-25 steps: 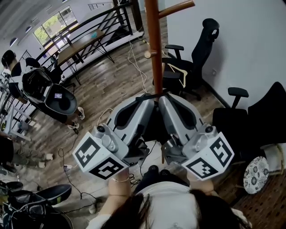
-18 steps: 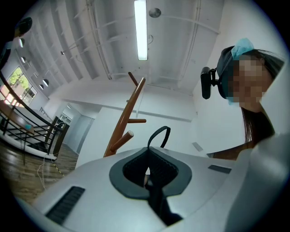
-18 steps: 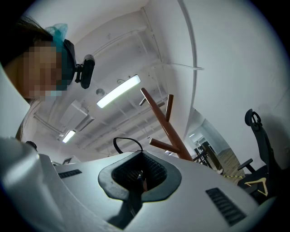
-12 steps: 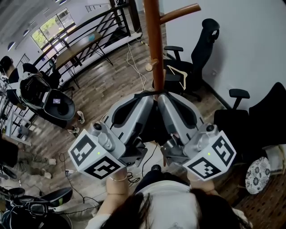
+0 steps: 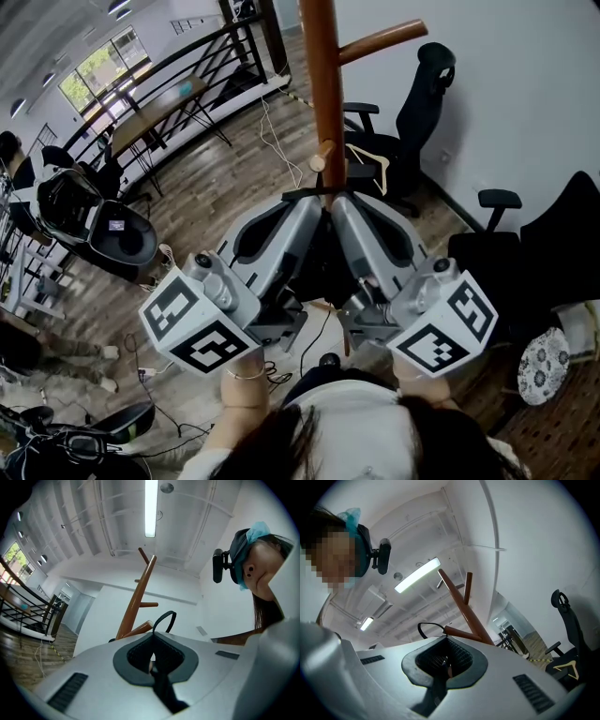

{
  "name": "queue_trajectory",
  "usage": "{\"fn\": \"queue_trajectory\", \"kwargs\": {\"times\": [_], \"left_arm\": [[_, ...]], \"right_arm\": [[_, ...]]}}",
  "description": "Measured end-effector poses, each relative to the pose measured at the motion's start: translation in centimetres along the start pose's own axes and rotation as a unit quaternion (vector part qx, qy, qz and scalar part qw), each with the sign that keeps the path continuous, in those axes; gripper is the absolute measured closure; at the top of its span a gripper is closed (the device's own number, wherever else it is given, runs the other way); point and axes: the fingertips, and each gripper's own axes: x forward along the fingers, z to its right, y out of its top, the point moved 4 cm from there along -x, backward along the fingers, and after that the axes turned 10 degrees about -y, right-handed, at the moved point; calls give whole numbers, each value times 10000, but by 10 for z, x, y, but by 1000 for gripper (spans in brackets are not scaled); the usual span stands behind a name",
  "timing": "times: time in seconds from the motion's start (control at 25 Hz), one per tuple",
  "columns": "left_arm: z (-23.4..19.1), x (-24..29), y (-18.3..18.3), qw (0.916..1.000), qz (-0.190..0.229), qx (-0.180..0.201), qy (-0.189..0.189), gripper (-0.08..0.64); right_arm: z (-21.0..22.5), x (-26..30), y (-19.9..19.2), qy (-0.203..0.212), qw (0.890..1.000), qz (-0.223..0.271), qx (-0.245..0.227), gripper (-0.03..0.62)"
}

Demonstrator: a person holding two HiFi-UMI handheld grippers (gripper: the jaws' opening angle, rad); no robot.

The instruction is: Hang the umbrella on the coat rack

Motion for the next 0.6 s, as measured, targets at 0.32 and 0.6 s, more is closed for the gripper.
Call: {"fn": "queue_trajectory", "kwargs": {"times": [0.32,0.6], "left_arm": [[-17,15,-2,9998,-79,-137,-71,552],[-24,14,3,9994,-149,-277,-118,552]], "right_arm": [[17,11,2,-107,9999,-2,60,560],[15,18,3,-180,9997,-41,135,560]]}}
